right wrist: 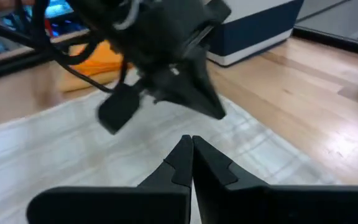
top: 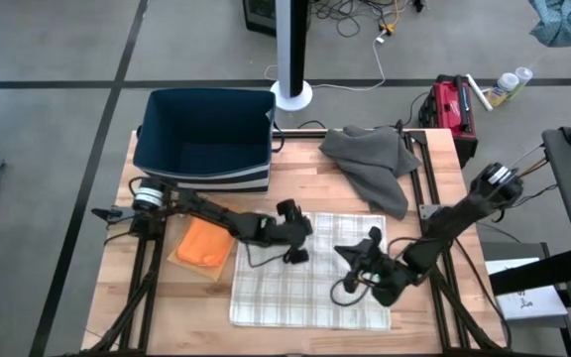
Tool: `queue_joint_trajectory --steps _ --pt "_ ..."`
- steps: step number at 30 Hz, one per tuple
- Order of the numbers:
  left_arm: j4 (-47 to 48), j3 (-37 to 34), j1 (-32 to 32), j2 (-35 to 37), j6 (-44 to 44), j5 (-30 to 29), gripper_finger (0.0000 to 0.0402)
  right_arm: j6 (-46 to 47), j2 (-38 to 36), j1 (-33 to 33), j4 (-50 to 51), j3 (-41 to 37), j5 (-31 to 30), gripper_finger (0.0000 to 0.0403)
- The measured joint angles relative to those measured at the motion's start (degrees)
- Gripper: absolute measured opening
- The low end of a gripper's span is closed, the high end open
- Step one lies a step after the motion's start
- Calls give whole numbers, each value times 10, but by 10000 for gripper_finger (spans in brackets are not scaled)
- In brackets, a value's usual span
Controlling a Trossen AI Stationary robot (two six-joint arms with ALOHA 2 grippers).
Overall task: Fold towel
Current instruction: Fold the white patterned kitchen towel
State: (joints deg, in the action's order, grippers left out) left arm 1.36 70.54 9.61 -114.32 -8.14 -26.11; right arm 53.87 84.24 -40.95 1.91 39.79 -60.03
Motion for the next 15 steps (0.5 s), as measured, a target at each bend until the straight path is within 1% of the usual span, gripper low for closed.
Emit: queue_joint_trajectory --steps 3,5,7,9,12,13,15 --pt "-43 -3 39 4 -4 19 6 36 -37 -18 38 0 0 0" --pt "-96 -3 67 -6 4 39 5 90 -63 -18 73 0 8 1" --pt "-147 -3 93 -18 21 67 4 149 -90 -7 124 0 37 8" --pt "-192 7 116 -33 31 92 5 191 -109 14 171 0 89 22" --pt "-208 54 139 -62 32 102 10 232 -123 44 241 0 160 52" --pt "-205 76 142 -74 31 102 12 246 -126 53 261 0 174 63" --pt "-187 127 144 -98 27 108 19 282 -130 67 304 0 185 86"
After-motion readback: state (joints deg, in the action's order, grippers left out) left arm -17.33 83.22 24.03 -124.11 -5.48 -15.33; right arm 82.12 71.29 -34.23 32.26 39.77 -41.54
